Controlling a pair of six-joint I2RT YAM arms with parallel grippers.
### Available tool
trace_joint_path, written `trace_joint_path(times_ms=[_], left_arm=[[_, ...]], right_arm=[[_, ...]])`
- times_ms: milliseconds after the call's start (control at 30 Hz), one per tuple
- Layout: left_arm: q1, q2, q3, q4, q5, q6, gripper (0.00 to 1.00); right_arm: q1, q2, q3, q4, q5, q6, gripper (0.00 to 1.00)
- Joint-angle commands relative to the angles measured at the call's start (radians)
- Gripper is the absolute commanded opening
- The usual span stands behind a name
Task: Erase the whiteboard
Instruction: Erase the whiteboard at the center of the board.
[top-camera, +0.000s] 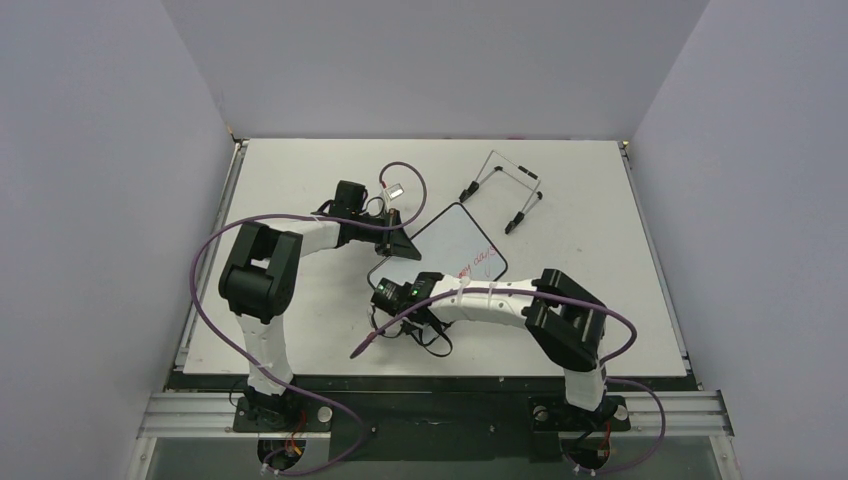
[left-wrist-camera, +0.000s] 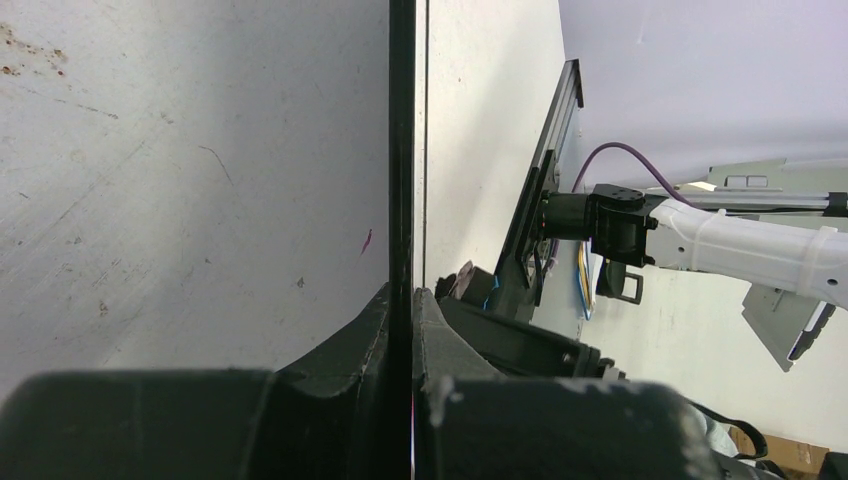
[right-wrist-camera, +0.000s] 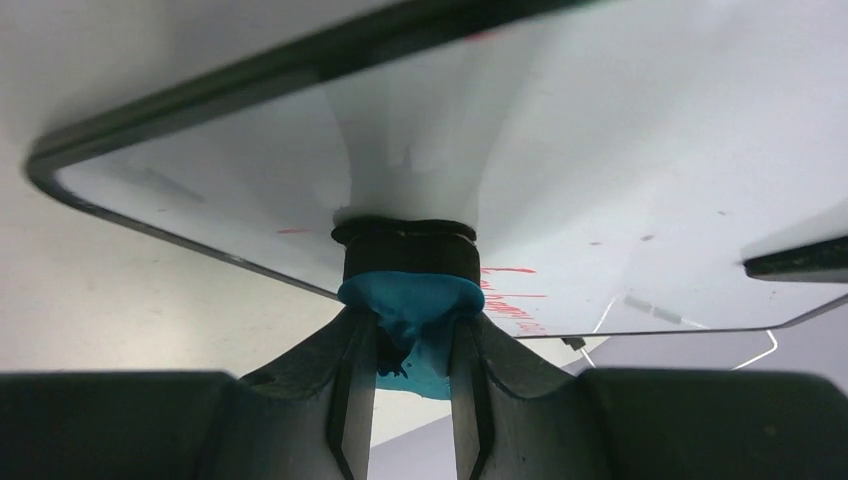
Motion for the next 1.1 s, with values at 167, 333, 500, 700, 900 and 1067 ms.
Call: trace_joint_path(times_ms=[167, 333, 500, 700, 900, 1067], left_arm=[[-0.013, -0.005, 0.023, -0.015, 0.011, 0.049, 0.00], [-0.014, -0.001, 0.026, -0.014, 0.012, 0.049, 0.00], [-0.013, -0.006, 0.026, -0.016, 0.011, 0.049, 0.00], [-0.014, -0.008, 0.024, -0.018, 0.010, 0.049, 0.00], [-0.015, -0.009, 0.023, -0.018, 0.010, 0.050, 0.00], [-0.015, -0.008, 0.022, -0.018, 0.011, 0.051, 0.00]], right_arm=[[-0.026, -0.005, 0.006, 0.105, 0.012, 0.019, 0.00], [0.063, -0.015, -0.128, 0.053, -0.050, -0.058, 0.00], [0.120, -0.011, -0.164, 0.034, -0.067, -0.077, 0.00], [0.056, 0.014, -0.067, 0.057, -0.021, -0.025, 0.00], [-0.052, 0.031, 0.094, 0.058, 0.000, 0.020, 0.00], [-0.084, 0.058, 0.106, 0.055, 0.019, 0.029, 0.00]])
